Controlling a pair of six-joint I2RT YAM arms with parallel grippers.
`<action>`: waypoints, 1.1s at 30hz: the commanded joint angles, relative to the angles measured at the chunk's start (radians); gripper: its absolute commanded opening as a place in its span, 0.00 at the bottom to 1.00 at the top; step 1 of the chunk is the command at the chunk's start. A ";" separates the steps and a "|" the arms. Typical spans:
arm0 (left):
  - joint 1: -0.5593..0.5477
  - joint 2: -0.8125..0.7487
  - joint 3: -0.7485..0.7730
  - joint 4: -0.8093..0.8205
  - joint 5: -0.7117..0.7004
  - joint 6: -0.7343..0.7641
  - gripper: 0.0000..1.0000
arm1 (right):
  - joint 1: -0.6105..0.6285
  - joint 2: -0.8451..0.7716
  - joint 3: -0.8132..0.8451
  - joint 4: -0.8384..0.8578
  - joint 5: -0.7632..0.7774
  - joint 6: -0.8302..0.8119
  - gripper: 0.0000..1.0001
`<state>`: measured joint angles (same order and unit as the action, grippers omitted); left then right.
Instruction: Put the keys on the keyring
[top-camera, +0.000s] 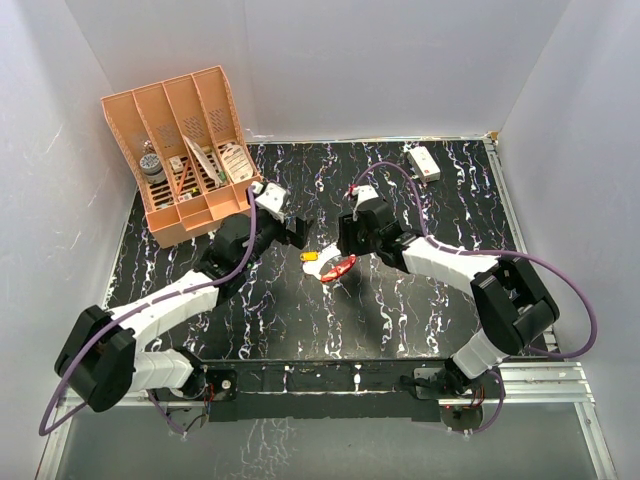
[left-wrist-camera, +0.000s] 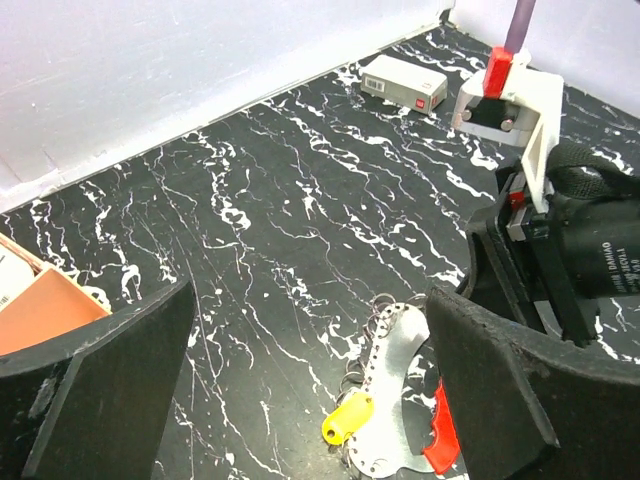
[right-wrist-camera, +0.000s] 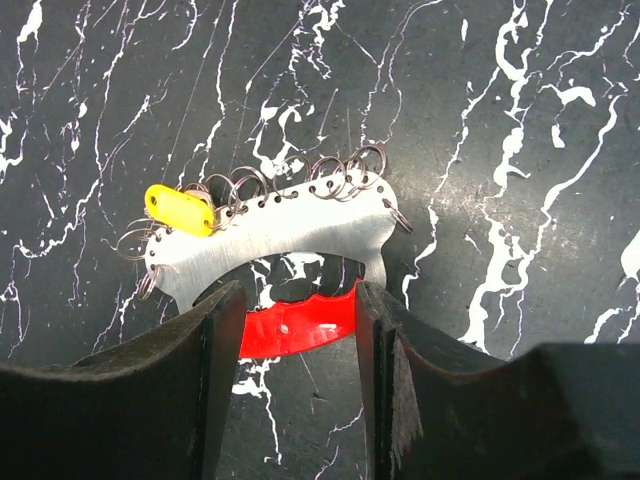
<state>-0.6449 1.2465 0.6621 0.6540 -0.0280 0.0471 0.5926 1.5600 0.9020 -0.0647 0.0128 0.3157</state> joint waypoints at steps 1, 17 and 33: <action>-0.002 -0.059 0.009 -0.028 -0.017 -0.042 0.99 | -0.009 0.001 0.028 0.010 -0.010 0.016 0.46; -0.002 0.001 0.031 -0.065 0.002 -0.061 0.99 | 0.030 0.041 0.045 -0.015 0.198 -0.035 0.46; -0.002 0.003 0.007 -0.064 -0.022 -0.045 0.99 | -0.063 0.136 0.023 0.204 0.078 -0.149 0.43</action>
<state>-0.6449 1.2564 0.6621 0.5819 -0.0418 -0.0021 0.5415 1.6882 0.9146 0.0067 0.1268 0.2100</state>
